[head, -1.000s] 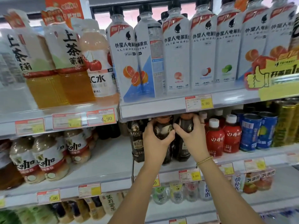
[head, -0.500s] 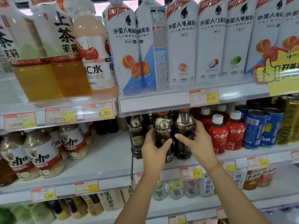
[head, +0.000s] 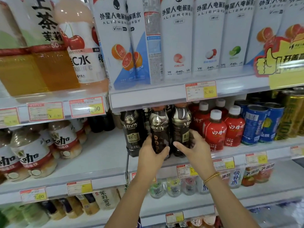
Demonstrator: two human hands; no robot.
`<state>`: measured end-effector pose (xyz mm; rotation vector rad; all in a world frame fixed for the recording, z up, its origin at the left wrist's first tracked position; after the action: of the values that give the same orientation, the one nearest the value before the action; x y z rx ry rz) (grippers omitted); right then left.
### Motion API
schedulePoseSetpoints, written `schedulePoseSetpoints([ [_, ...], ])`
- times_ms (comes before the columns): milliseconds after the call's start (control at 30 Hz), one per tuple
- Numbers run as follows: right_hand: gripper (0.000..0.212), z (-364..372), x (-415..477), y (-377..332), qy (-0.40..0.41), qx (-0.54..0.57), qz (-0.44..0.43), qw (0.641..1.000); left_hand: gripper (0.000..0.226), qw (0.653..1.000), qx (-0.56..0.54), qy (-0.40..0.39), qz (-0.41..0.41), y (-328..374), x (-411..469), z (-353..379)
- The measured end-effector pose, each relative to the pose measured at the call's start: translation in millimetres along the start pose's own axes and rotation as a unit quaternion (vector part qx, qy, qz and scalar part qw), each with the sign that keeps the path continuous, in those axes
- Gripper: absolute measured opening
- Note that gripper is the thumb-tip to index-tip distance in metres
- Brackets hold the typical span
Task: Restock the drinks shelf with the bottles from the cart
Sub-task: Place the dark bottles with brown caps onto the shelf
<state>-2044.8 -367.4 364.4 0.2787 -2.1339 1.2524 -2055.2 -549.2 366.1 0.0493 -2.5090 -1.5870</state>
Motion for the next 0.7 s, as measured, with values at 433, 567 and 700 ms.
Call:
schedulePoseSetpoints([
  [433, 0.06, 7.8, -1.2, -6.5, -0.04, 0.026, 0.0, 0.999, 0.053, 0.993, -0.021, 0.115, -0.022, -8.6, 0.1, -13.2],
  [567, 0.059, 7.8, -1.4, -6.2, -0.031, 0.016, -0.003, 0.999, 0.049, 0.996, -0.054, 0.025, -0.065, -20.7, 5.9, -3.9],
  [700, 0.059, 9.1, 1.6, -1.6, -0.023, 0.008, 0.002, 1.0, 0.064, 0.997, -0.047, 0.004, -0.065, -23.1, 3.8, -12.1],
])
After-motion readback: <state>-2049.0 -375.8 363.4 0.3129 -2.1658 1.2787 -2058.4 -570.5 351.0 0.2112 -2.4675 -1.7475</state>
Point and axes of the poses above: each hand's wrist, its own x-axis towards the middle knuckle, its own z-axis out of the palm, y = z × x, the point moved 10 cm from there along x, towards the middle knuckle, and after that the axes turned 13 degrees about -z, right-handed, at the moved point
